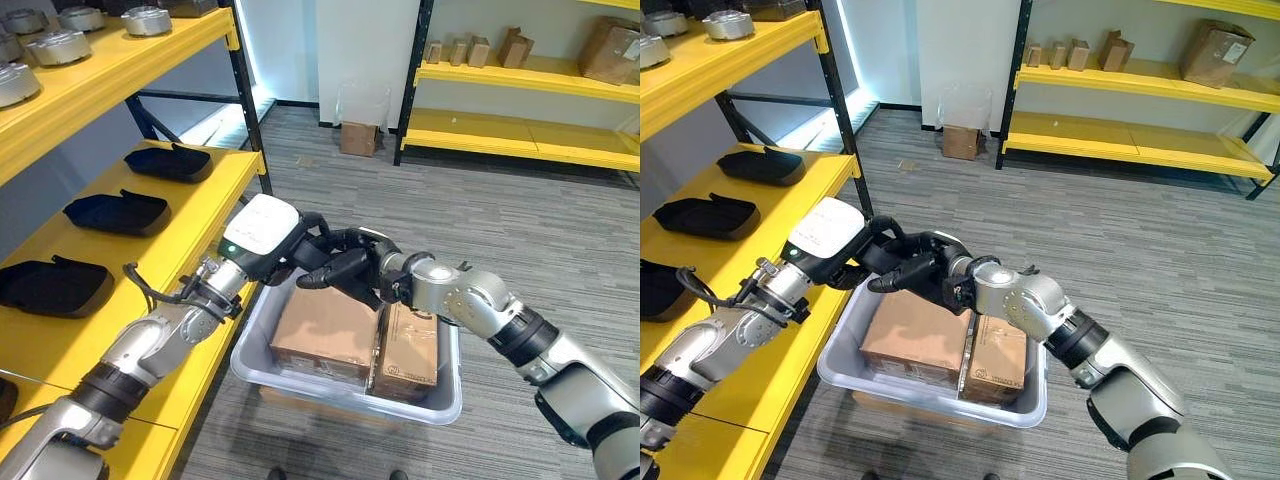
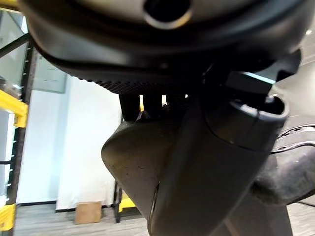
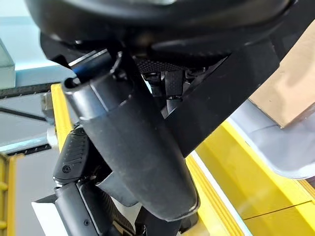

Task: Move parts from the plastic box to the shelf.

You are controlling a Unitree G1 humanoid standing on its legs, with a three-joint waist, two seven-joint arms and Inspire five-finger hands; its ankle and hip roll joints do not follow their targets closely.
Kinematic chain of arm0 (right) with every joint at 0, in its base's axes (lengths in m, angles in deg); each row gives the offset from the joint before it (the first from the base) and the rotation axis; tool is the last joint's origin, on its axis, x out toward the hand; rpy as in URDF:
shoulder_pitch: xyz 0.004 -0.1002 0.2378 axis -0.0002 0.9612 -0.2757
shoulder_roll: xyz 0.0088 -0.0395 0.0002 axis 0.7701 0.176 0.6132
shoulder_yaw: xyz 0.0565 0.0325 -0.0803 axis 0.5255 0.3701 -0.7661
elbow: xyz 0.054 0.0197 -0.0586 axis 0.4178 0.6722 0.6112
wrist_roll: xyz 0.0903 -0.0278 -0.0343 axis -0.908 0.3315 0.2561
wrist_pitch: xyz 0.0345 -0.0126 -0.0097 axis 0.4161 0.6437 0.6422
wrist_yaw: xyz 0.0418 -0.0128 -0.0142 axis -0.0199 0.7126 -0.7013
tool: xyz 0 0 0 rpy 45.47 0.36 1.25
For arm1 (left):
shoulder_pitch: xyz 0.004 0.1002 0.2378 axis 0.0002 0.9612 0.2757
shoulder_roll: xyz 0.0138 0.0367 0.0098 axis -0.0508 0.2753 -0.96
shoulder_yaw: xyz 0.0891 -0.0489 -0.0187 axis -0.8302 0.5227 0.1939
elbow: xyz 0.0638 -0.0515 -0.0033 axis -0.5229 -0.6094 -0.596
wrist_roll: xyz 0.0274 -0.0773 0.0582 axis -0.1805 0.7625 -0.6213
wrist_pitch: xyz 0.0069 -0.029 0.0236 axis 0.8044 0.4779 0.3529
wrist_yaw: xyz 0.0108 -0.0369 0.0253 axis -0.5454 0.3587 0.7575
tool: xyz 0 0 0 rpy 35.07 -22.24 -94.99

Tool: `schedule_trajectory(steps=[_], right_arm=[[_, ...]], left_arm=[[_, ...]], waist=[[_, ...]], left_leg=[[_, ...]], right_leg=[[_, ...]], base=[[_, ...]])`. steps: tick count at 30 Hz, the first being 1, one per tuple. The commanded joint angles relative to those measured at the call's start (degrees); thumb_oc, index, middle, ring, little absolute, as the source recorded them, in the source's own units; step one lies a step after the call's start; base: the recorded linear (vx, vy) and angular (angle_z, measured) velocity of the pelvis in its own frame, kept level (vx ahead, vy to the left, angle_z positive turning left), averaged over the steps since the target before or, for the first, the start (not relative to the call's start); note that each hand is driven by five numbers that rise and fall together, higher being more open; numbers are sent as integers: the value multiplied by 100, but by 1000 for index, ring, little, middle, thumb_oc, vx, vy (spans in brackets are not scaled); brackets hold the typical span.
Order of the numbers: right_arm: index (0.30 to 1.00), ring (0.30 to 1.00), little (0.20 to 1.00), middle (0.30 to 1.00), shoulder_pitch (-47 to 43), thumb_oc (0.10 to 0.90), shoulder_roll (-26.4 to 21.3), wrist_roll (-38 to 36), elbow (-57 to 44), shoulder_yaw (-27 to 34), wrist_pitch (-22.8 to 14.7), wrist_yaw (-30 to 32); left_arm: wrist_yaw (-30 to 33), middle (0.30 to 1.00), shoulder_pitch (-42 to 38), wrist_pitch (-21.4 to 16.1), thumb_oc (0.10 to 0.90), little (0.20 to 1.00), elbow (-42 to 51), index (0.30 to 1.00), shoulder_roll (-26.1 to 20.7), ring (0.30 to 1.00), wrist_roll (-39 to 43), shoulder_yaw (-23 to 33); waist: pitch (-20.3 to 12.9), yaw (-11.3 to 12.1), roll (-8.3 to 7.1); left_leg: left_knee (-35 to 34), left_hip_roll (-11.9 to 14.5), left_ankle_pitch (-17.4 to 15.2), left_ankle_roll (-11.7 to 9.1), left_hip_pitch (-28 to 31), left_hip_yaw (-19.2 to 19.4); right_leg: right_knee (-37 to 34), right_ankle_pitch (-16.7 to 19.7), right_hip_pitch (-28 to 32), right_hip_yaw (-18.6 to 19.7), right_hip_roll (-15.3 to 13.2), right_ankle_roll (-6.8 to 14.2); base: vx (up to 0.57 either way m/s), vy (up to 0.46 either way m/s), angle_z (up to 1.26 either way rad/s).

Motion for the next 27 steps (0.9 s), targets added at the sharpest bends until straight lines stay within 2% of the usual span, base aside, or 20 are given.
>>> schedule_trajectory(steps=[1,2,3,4,5,7,8,9,10,12,13,17,22,27], right_arm=[[1000,1000,1000,1000,-1243,900,-891,829,914,3384,-2545,231],[1000,1000,1000,1000,-1293,900,-1045,1405,880,3355,-2363,0],[1000,1000,1000,1000,-1322,900,-1146,1650,864,3340,-2243,-54],[1000,1000,1000,1000,-1384,900,-1316,2322,859,3296,-1933,-164],[1000,1000,1000,1000,-1557,900,-1664,3604,980,3062,-1529,-712],[1000,1000,1000,1000,-1715,900,-1882,4056,1115,2807,-1490,-1011],[1000,1000,1000,1000,-1834,900,-2147,4479,1220,2524,-1383,-1321],[1000,1000,1000,1000,-2042,900,-2487,5097,1486,2074,-1417,-1699],[1000,1000,1000,1000,-2117,900,-2523,5182,1566,1973,-1471,-1755],[1000,1000,1000,1000,-2660,900,-3042,5997,2164,1000,-2036,-2132],[1000,1000,1000,1000,-2997,900,-3232,5959,2503,411,-2383,-2152],[1000,1000,1000,1000,-3615,900,-3237,5700,2929,-480,-2704,-2234],[1000,1000,1000,1000,-3555,900,-3027,5639,2936,-413,-2618,-2106],[1000,1000,1000,1000,-3123,900,-2631,5744,2764,100,-2441,-2120]], left_arm=[[243,300,1028,-655,400,300,-23,300,-41,300,589,-440],[229,300,1072,-710,400,300,-32,300,-54,300,567,-408],[220,300,1091,-742,400,300,-43,300,-73,300,571,-386],[192,300,1108,-784,400,300,-47,300,-92,300,577,-348],[149,300,1134,-748,400,300,3,300,-124,300,569,-294],[148,300,1160,-713,400,300,11,300,-114,300,553,-268],[161,300,1201,-723,400,300,4,300,-150,300,522,-252],[185,300,1258,-747,400,300,29,300,-180,300,482,-209],[187,300,1268,-745,400,300,39,300,-166,300,476,-199],[207,300,1326,-794,400,300,113,300,-321,300,484,-191],[219,300,1323,-808,400,300,137,300,-397,300,524,-217],[178,300,1197,-923,400,300,100,300,-516,300,669,-253],[-11,300,1070,-899,400,300,157,300,-492,300,802,-223],[-202,300,976,-804,400,300,247,300,-364,300,840,-184]], waist=[[-669,344,-21],[-686,345,-32],[-692,341,-40],[-698,337,-52],[-694,318,-86],[-696,301,-96],[-700,292,-146],[-696,294,-183],[-696,294,-171],[-703,327,-251],[-702,347,-284],[-689,383,-284],[-667,409,-254],[-643,434,-219]], left_leg=[[3,365,-118,-210,147,-99],[5,365,-120,-214,146,-103],[7,367,-122,-219,145,-106],[10,372,-127,-222,144,-107],[11,364,-135,-218,155,-95],[9,359,-130,-220,156,-69],[20,358,-164,-238,176,-48],[8,358,-129,-235,157,-21],[8,356,-127,-237,155,-17],[8,364,-107,-263,137,14],[5,366,-92,-271,134,18],[-4,379,-60,-280,124,16],[-6,379,-69,-266,134,-9],[-6,369,-92,-247,135,-34]], right_leg=[[540,-130,-117,-669,-574,193],[537,-125,-115,-673,-574,203],[539,-122,-118,-675,-575,209],[544,-119,-122,-684,-578,218],[547,-108,-118,-690,-588,232],[543,-95,-131,-680,-590,243],[551,-118,-114,-688,-596,263],[542,-76,-144,-697,-594,262],[540,-74,-147,-697,-596,264],[524,-49,-144,-743,-591,285],[511,-27,-137,-770,-588,299],[489,0,-118,-825,-588,316],[489,-8,-102,-835,-590,317],[499,-35,-107,-829,-600,312]], base=[[19,-40,0],[18,-36,1],[0,0,0],[0,-36,0],[-4,-34,0],[0,0,0],[0,0,0],[0,0,0],[-39,-33,0],[-23,-38,-2],[-13,-30,-3],[-6,-13,-7],[1,0,-12],[-2,4,1]])
